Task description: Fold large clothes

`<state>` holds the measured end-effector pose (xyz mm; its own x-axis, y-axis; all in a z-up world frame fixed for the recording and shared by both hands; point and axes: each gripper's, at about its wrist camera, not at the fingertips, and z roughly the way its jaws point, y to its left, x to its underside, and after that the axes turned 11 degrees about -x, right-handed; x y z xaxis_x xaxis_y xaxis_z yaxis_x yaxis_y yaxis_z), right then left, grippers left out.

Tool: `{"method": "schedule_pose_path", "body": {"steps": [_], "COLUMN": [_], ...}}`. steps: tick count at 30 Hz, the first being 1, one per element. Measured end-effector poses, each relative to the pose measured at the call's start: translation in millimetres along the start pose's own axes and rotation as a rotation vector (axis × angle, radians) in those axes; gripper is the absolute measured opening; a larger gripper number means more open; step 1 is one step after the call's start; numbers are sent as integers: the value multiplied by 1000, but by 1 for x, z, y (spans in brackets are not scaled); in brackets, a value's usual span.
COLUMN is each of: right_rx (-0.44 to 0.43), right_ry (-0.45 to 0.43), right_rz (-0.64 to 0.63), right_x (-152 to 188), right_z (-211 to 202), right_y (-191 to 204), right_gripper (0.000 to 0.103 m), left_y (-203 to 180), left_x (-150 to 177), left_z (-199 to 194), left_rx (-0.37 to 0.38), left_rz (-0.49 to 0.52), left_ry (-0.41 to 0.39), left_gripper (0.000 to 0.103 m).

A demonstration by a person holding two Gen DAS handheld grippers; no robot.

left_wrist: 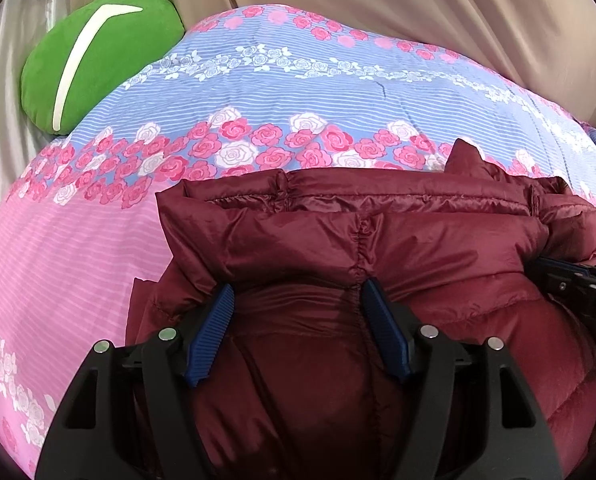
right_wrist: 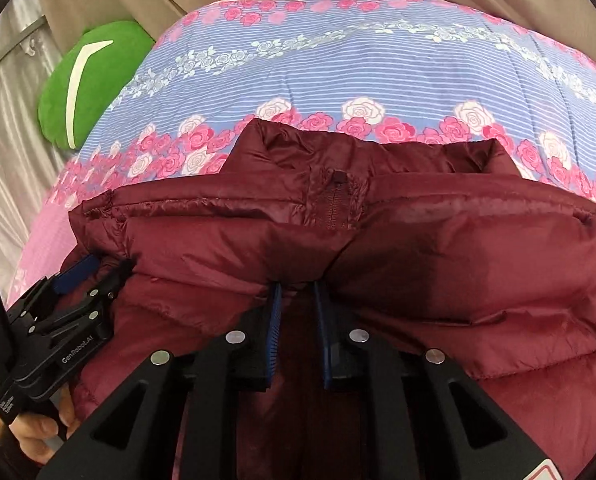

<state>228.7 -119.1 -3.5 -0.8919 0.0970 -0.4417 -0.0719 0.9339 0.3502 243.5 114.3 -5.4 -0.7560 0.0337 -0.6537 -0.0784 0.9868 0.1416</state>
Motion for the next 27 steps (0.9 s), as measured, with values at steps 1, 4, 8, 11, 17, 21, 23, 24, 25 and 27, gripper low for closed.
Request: {"method": "schedule_pose_path", "body": {"steps": [1, 4, 8, 11, 17, 21, 23, 24, 25, 27], "right_rx": [12, -2, 2, -2, -5, 6, 11, 12, 12, 10], "right_ry": [-3, -47, -56, -40, -19, -29, -39, -45, -50, -57], "right_rz": [4, -17, -36, -21, -19, -37, -44, -46, -47, -48], "right_x": [1, 9, 32, 52, 64, 68, 70, 71, 72, 73], "right_z": [-2, -26, -52, -58, -34, -33, -32, -32, -32, -32], "right_y": [1, 12, 22, 19, 9, 12, 13, 14, 14, 13], "right_gripper": [15, 17, 18, 18, 18, 18, 18, 18, 18, 18], "left_y": [-1, -1, -1, -1, 11, 53, 78, 85, 93, 101], "left_x": [0, -1, 0, -1, -1, 12, 26, 32, 40, 56], "left_z": [0, 0, -1, -1, -21, -60, -70, -69, -67, -59], "left_rx": [-3, -2, 1, 5, 64, 136, 136, 133, 136, 161], "left_rz": [3, 0, -4, -9, -63, -153, -204, -219, -240, -278], "left_ry": [-1, -1, -1, 1, 10, -20, 0, 20, 51, 114], "left_gripper": [65, 66, 66, 66, 67, 91, 93, 93, 93, 94]}}
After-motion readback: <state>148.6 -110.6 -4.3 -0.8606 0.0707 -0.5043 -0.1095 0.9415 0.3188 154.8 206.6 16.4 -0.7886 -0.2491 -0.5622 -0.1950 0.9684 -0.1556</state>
